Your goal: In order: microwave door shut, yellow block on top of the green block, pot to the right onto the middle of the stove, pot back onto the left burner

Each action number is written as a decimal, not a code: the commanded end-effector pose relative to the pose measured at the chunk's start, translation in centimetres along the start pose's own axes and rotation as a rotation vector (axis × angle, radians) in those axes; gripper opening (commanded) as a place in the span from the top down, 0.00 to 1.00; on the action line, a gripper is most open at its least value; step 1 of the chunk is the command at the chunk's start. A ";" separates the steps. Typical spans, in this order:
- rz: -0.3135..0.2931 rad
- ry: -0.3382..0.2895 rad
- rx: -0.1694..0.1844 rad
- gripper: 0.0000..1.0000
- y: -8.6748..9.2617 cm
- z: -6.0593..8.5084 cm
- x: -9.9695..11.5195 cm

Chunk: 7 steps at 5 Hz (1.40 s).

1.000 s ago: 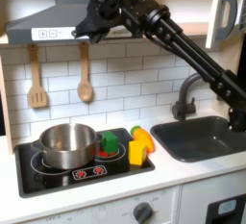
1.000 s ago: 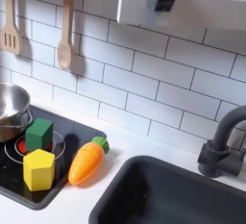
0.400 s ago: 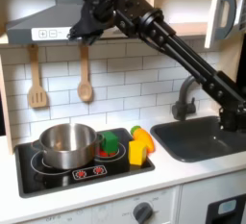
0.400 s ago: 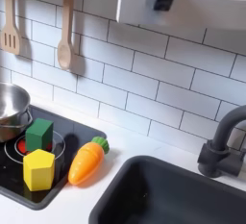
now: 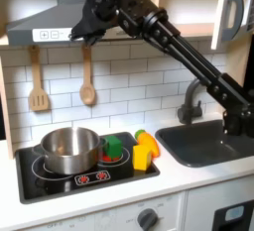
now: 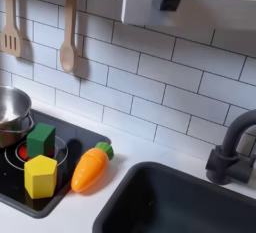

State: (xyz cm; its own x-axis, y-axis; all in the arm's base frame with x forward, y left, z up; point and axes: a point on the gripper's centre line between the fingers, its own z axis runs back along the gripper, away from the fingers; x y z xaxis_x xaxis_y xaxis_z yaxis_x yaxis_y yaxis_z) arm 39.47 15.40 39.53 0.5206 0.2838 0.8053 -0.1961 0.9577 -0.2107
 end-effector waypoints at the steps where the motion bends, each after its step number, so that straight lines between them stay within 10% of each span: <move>1: 0.003 -0.011 -0.012 1.00 -0.6 0.1 0.5; 7: -0.009 0.047 -0.009 1.00 -0.7 -0.6 -1.4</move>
State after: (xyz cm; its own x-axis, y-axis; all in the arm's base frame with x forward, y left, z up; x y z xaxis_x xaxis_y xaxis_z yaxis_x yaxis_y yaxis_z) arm 39.59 14.18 38.07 0.5639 0.2742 0.7790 -0.1808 0.9614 -0.2075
